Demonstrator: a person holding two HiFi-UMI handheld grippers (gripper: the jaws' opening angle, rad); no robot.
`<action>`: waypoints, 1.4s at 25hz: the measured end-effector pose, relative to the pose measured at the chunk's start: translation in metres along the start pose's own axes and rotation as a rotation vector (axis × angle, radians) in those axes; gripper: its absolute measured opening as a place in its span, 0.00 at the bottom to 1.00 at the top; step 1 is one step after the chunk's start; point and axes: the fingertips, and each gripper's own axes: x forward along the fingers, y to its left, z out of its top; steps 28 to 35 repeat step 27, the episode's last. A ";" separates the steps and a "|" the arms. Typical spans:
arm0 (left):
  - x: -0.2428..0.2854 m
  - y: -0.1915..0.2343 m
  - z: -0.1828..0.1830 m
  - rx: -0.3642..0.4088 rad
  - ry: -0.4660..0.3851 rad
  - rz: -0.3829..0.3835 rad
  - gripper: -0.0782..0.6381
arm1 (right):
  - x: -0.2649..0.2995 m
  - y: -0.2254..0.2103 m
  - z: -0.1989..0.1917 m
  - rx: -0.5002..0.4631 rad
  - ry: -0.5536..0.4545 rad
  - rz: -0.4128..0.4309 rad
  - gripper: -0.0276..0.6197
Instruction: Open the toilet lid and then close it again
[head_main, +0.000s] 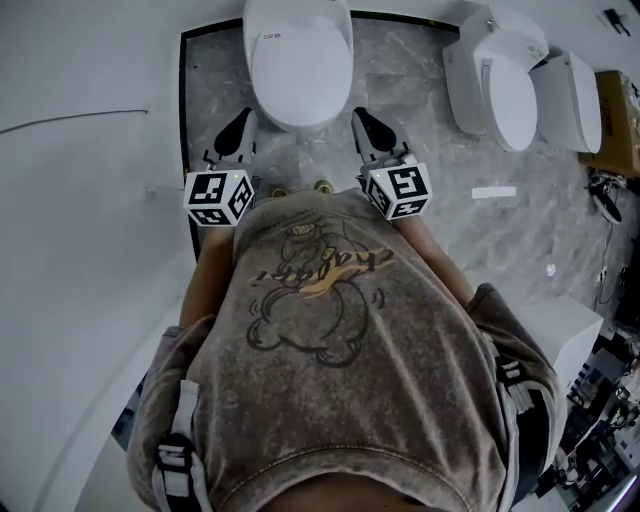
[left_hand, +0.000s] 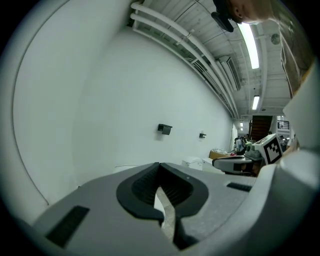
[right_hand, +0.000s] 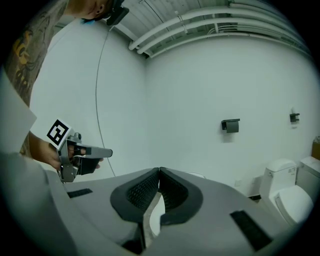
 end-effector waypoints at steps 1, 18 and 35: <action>0.000 0.000 0.000 -0.007 -0.003 0.004 0.12 | -0.001 0.000 0.000 0.000 0.002 -0.002 0.09; -0.006 -0.007 -0.003 -0.042 -0.013 0.031 0.12 | -0.006 0.006 0.002 -0.011 -0.004 0.008 0.09; -0.002 0.004 0.001 -0.051 -0.020 0.040 0.12 | 0.008 0.008 0.003 -0.016 -0.011 0.017 0.09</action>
